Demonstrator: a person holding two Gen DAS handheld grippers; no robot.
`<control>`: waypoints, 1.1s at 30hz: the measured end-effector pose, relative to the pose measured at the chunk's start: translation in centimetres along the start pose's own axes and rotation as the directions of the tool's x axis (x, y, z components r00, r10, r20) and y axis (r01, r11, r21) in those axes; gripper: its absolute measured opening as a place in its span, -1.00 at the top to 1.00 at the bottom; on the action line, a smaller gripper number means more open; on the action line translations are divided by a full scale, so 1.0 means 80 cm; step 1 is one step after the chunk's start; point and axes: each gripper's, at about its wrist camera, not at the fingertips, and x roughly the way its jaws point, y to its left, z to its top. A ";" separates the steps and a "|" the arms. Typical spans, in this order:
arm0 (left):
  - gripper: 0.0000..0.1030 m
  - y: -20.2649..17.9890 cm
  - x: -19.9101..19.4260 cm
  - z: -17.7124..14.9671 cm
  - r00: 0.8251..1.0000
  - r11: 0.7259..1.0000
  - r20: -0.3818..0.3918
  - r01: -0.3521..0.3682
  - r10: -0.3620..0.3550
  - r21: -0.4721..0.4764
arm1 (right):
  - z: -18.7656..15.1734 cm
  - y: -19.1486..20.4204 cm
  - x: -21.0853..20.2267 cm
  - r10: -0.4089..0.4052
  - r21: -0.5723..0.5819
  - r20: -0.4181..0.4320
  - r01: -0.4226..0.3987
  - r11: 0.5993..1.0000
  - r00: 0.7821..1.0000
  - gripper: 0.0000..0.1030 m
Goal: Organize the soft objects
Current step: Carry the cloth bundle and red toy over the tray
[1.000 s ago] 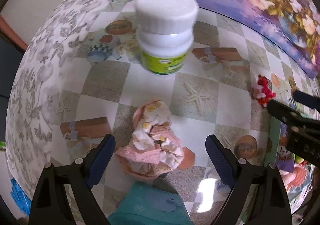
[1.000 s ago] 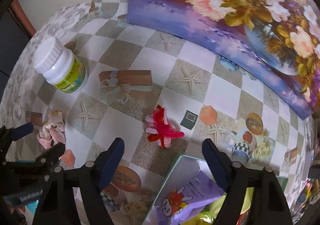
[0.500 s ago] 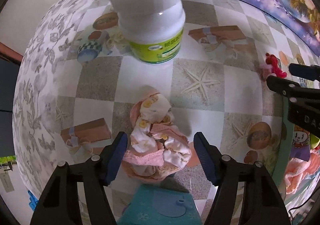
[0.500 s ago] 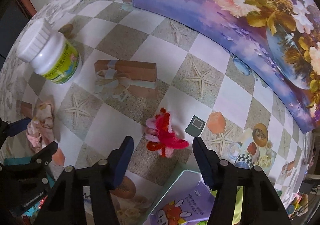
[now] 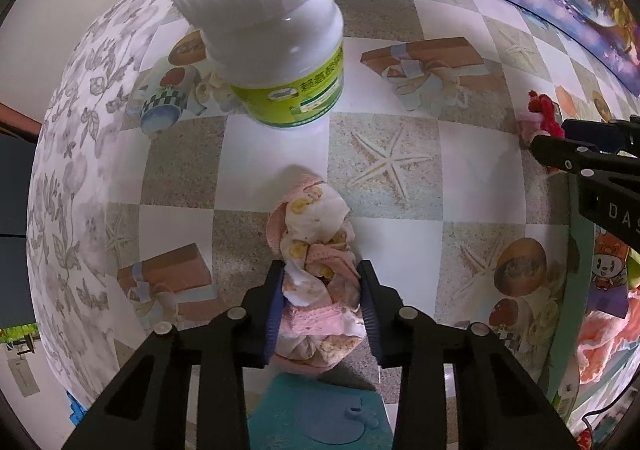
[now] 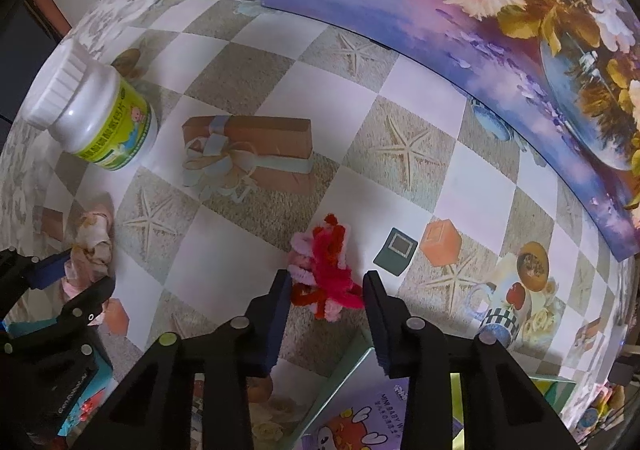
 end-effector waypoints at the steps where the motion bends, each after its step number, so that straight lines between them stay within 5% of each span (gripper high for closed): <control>1: 0.34 -0.003 -0.001 0.000 1.000 1.000 0.002 -0.002 0.002 0.000 | -0.002 -0.001 -0.001 0.005 0.004 0.003 -0.005 1.000 1.000 0.40; 14: 0.47 -0.022 -0.037 0.001 0.997 0.999 0.080 0.013 -0.010 -0.030 | -0.027 -0.015 -0.051 0.049 0.056 0.089 -0.054 0.997 0.995 0.41; 22: 0.47 -0.039 -0.086 -0.020 0.986 0.999 0.166 0.038 -0.036 -0.005 | -0.085 -0.026 -0.104 0.066 0.118 0.199 -0.091 0.989 0.978 0.41; 33: 0.47 -0.074 -0.135 -0.067 0.962 0.997 0.266 0.051 -0.064 0.056 | -0.148 -0.029 -0.136 0.022 0.181 0.243 -0.068 0.981 0.970 0.41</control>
